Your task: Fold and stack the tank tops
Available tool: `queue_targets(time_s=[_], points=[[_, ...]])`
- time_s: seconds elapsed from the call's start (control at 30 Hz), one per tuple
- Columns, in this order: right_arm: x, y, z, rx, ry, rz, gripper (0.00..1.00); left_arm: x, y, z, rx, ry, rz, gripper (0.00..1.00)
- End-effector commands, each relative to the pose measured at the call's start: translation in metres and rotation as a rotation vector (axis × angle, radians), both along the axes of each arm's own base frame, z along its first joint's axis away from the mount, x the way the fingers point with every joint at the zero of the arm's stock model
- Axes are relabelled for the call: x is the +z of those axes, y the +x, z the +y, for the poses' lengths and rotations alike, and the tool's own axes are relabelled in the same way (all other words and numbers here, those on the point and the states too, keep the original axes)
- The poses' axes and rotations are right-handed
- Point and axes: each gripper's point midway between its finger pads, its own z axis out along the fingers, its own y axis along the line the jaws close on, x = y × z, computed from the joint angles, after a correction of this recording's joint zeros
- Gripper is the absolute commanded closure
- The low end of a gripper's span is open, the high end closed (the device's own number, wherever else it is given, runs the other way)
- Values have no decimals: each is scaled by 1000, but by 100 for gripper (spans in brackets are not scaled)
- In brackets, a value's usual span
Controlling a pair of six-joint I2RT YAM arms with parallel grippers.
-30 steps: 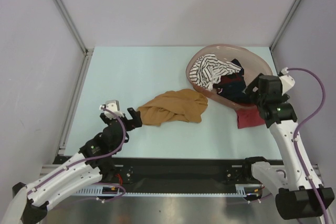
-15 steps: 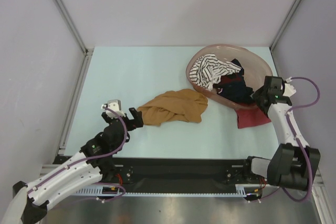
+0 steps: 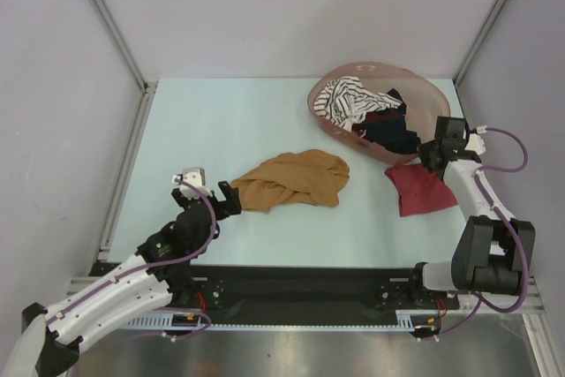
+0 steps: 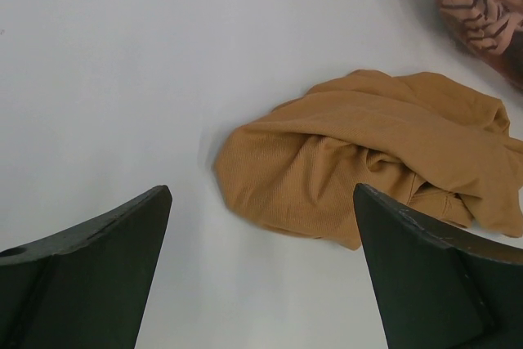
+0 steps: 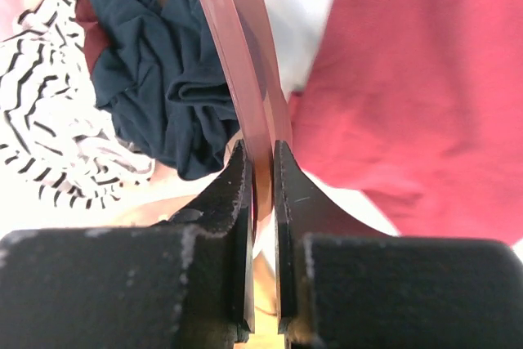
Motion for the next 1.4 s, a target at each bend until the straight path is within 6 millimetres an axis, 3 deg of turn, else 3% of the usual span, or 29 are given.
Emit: queue_targets(time_s=[0.0, 0.3, 0.53, 0.73, 0.77, 0.8, 0.87, 0.9, 0.93, 1.0, 1.03, 1.13, 1.2, 1.23, 1.37], points=[[29, 28, -10, -204, 95, -162, 100, 3, 4, 0, 10, 8, -18, 0], [42, 15, -45, -533, 136, -328, 100, 1, 5, -1, 7, 14, -13, 0], [18, 4, -69, -689, 109, -326, 100, 1, 6, -2, 4, 16, -13, 1], [9, 30, -74, -709, 98, -373, 100, -2, 7, -3, 6, 33, -5, 0], [15, 41, -73, -707, 104, -411, 100, -1, 8, -3, 6, 32, -6, 0], [4, 46, -74, -724, 96, -409, 100, -2, 8, -4, 7, 35, -4, 0], [9, 72, -71, -629, 78, -451, 72, -3, 9, -4, 5, 38, -3, 0], [19, 89, -68, -569, 114, -445, 41, -3, 9, -4, 4, 40, -2, 0], [17, 94, -66, -533, 91, -403, 28, -4, 9, -4, 4, 43, 0, 0], [20, 83, -63, -507, 34, -351, 10, -3, 9, -4, 5, 41, 0, 0], [43, 77, -61, -478, -1, -386, 8, -3, 9, -4, 5, 42, -3, 0], [71, 58, -52, -368, -117, -356, 6, -1, 9, -6, -9, 37, -10, 0], [73, 41, -46, -295, -173, -294, 6, 0, 8, -10, -32, 33, -11, 1], [83, 31, -41, -272, -186, -300, 6, 0, 8, -12, -43, 38, -10, 0], [87, 18, 6, 27, -230, -281, 6, 1, 7, -22, -105, 39, -13, 0]])
